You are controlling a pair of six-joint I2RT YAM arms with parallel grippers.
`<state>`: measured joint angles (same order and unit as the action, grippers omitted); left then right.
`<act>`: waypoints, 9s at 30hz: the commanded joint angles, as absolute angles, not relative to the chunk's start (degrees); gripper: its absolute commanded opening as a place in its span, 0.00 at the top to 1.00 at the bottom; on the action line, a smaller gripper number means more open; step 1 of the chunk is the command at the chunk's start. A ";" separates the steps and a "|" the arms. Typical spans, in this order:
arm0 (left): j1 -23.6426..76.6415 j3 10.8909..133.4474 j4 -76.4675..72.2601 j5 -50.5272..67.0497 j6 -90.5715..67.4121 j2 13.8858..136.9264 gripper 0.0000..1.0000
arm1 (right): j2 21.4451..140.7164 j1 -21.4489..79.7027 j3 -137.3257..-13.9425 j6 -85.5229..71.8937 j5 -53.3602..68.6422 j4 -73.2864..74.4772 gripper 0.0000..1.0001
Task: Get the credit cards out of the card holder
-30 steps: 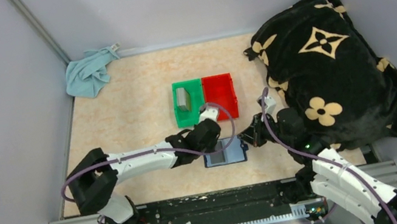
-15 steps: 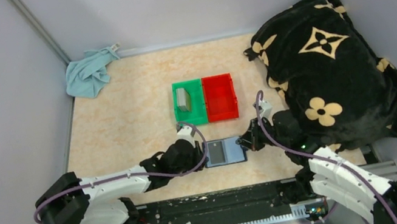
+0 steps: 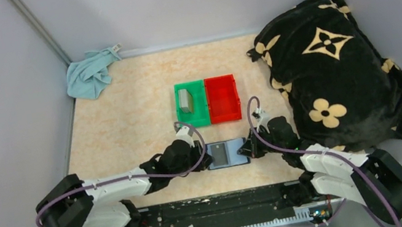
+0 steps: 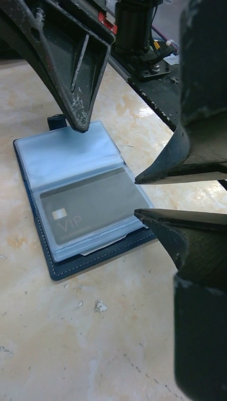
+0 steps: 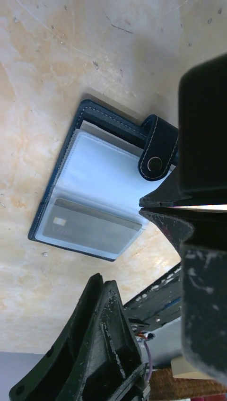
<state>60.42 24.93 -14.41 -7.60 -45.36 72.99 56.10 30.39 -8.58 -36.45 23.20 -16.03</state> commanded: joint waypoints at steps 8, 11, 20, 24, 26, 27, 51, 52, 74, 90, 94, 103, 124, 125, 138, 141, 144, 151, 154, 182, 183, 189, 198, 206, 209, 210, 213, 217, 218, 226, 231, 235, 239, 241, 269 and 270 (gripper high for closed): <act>56.83 25.15 -21.49 -0.98 -46.43 79.21 0.69 | 57.36 30.94 -7.50 -35.54 22.12 -22.20 1.00; 56.71 25.84 -21.97 -0.31 -46.22 81.28 0.69 | 57.37 30.94 -7.08 -35.54 22.07 -22.32 1.00; 55.92 25.96 -23.95 1.24 -46.67 84.13 0.69 | 57.38 30.94 -6.15 -35.71 21.63 -22.59 1.00; 55.64 25.86 -25.33 2.29 -46.71 84.54 0.69 | 58.09 30.94 -6.08 -35.51 21.53 -22.82 1.00; 55.60 25.71 -26.59 3.19 -46.89 84.64 0.69 | 58.69 30.98 -5.92 -35.61 21.58 -23.44 1.00; 55.51 25.67 -27.22 3.79 -47.07 84.64 0.69 | 59.00 30.94 -5.77 -35.72 21.63 -23.80 1.00; 53.35 25.49 -29.86 7.43 -48.26 84.88 0.69 | 59.98 30.98 -4.13 -35.68 20.64 -24.41 1.00; 53.13 25.10 -30.07 7.62 -48.40 84.98 0.69 | 60.14 30.94 -4.21 -35.72 20.70 -24.51 1.00; 52.85 25.39 -34.81 10.75 -49.61 92.10 0.69 | 59.92 30.94 -4.48 -35.60 20.53 -23.91 1.00; 52.58 29.96 -43.32 17.82 -52.60 95.07 0.68 | 61.67 30.94 -4.27 -35.61 20.93 -25.32 1.00; 52.36 30.76 -43.84 18.20 -52.77 95.40 0.68 | 60.73 30.94 -4.07 -35.43 20.42 -24.24 1.00; 52.12 32.35 -48.56 22.37 -54.40 98.95 0.68 | 59.62 30.94 -3.87 -35.64 20.30 -23.45 1.00; 55.04 36.47 -51.84 25.84 -55.54 104.29 0.70 | 44.14 29.61 -8.20 -35.30 14.89 -5.62 1.00; 55.10 36.47 -51.92 25.80 -55.58 104.45 0.70 | 41.86 29.40 -8.75 -35.58 12.69 -2.99 1.00; 53.76 35.29 -45.86 21.31 -50.63 98.24 0.70 | 25.76 29.27 -18.61 -36.47 -3.87 16.80 1.00; 51.33 34.62 -43.46 21.03 -49.60 97.12 0.73 | 30.24 29.27 -17.13 -37.13 0.51 12.42 1.00; 49.31 33.60 -38.10 18.51 -47.16 95.32 0.89 | 33.95 29.32 -15.36 -38.40 3.84 7.78 0.97; 48.43 32.63 -27.59 11.86 -40.62 90.73 1.00 | 40.16 29.35 -12.31 -40.94 7.04 0.62 0.71; 48.55 32.95 -27.20 12.72 -40.50 91.02 1.00 | 42.93 29.48 -11.02 -42.04 8.83 -2.06 0.64; 51.43 34.70 -31.72 19.91 -44.05 95.53 0.88 | 50.83 30.58 -2.74 -46.62 11.45 -14.64 0.79; 52.03 35.53 -31.73 20.24 -43.93 95.46 0.83 | 50.76 30.54 -2.30 -47.30 11.44 -15.12 0.84; 55.10 40.50 -33.89 23.01 -45.44 100.57 0.70 | 49.88 30.54 -0.84 -48.60 11.10 -15.06 1.00; 55.81 40.57 -38.79 23.93 -48.67 105.61 0.73 | 38.52 30.50 -6.83 -45.46 10.45 -2.62 1.00; 55.88 41.86 -36.96 23.68 -48.55 107.51 0.73 | 34.15 30.41 -8.98 -43.77 9.62 6.78 1.00; 55.81 41.45 -37.08 23.27 -48.60 107.63 0.73 | 31.65 30.41 -8.63 -43.01 8.50 10.46 1.00; 55.81 41.47 -37.09 23.25 -48.45 107.61 0.73 | 30.96 30.41 -8.30 -42.98 8.38 11.68 1.00; 55.82 41.60 -37.00 23.36 -48.48 107.50 0.72 | 28.98 30.41 -6.39 -43.21 9.32 12.33 1.00; 55.76 41.54 -37.09 23.38 -48.59 107.22 0.71 | 28.64 30.46 -4.58 -44.75 9.69 11.63 1.00; 55.73 41.45 -37.16 23.36 -48.60 107.04 0.70 | 28.67 30.41 -4.49 -44.96 9.47 11.75 1.00; 55.64 39.81 -41.32 24.18 -49.82 106.62 0.43 | 30.71 30.50 -5.33 -50.96 2.97 17.37 1.00; 55.46 39.54 -41.92 24.34 -49.87 106.86 0.42 | 32.26 30.50 -4.66 -52.43 2.99 17.80 1.00; 55.46 39.76 -42.47 24.90 -50.11 107.70 0.42 | 32.19 30.83 -4.66 -52.56 2.91 18.01 1.00; 55.55 39.65 -46.13 26.48 -52.15 109.43 0.46 | 32.34 30.94 -4.21 -52.52 3.31 17.42 1.00; 55.59 39.55 -48.81 27.60 -53.77 110.27 0.50 | 32.39 30.94 -3.85 -52.63 3.63 16.98 1.00; 52.88 36.10 -55.46 28.37 -57.26 112.13 0.57 | 26.79 30.98 -11.10 -53.11 -0.70 27.92 1.00; 52.81 35.98 -54.93 28.05 -56.86 111.90 0.57 | 26.85 31.06 -11.23 -53.30 -1.42 28.34 1.00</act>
<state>53.71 37.17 -55.27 29.10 -59.09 113.25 27.44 30.39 -8.03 -53.58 1.87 24.25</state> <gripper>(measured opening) 0.426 0.004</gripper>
